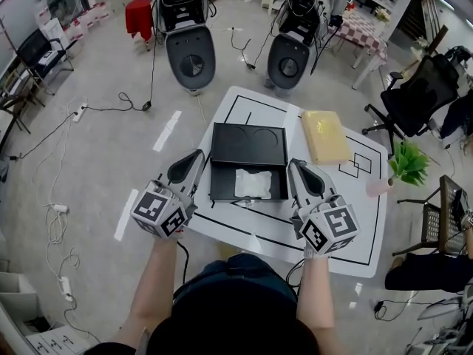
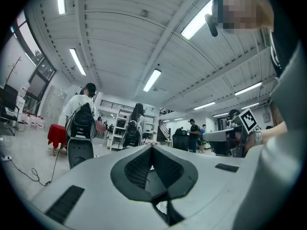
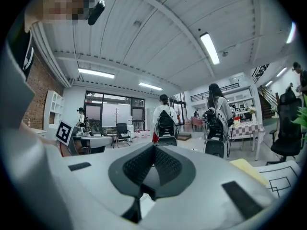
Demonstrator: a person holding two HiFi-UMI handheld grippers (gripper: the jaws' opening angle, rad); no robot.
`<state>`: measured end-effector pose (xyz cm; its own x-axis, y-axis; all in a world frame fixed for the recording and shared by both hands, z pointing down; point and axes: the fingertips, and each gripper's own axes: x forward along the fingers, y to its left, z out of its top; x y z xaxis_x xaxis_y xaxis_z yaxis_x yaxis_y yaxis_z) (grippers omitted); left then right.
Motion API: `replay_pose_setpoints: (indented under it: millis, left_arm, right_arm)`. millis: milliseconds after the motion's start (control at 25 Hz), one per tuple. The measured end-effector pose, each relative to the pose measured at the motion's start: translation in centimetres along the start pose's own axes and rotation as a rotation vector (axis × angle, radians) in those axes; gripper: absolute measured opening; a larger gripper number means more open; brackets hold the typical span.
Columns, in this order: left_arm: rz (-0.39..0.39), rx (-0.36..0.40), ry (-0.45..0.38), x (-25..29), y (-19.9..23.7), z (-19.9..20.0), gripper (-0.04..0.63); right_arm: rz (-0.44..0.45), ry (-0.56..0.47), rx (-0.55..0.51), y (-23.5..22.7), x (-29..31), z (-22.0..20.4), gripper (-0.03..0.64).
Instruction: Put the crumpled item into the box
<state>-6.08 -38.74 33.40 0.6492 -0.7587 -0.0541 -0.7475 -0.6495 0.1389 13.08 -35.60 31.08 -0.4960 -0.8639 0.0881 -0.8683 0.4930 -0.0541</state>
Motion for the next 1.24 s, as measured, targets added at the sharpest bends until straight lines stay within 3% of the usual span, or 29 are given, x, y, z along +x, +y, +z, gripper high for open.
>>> replay_pose_setpoints:
  millis: [1240]
  left_arm:
    - [-0.002,-0.007,0.001,2.4,1.5,-0.4,0.002]
  right_arm:
    - [0.023,0.023,0.036,-1.8,2.1,-1.2,0.003]
